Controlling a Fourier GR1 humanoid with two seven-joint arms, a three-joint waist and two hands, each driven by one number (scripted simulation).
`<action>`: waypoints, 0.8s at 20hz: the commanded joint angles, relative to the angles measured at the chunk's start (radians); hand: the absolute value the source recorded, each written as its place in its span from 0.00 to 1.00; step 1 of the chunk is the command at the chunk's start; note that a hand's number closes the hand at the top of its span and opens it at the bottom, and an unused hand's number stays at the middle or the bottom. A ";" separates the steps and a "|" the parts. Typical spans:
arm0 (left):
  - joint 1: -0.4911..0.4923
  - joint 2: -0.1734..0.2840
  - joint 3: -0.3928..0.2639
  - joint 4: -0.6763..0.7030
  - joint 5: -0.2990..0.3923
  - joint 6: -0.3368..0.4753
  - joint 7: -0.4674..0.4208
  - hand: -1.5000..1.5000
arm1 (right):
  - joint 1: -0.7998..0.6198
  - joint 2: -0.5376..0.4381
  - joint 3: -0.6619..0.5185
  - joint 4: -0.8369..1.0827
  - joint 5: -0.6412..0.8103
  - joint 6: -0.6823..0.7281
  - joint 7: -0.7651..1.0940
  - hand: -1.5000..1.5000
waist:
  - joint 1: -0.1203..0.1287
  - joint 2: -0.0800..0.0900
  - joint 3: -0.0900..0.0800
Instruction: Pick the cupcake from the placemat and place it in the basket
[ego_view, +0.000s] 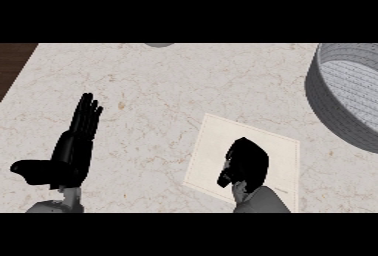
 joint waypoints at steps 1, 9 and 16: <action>0.008 0.005 0.014 0.026 0.011 -0.031 -0.044 0.50 | -0.177 0.014 -0.203 0.193 -0.030 -0.003 0.064 1.00 | 0.016 0.011 0.002; -0.064 -0.002 -0.014 0.006 0.005 -0.041 -0.008 0.50 | -0.432 -0.185 -0.457 0.511 -0.045 -0.083 -0.116 1.00 | 0.090 0.047 0.005; -0.046 -0.024 -0.032 0.023 -0.013 -0.031 -0.032 0.50 | -0.638 -0.167 -0.528 0.649 0.033 -0.338 -0.169 1.00 | 0.085 0.031 0.004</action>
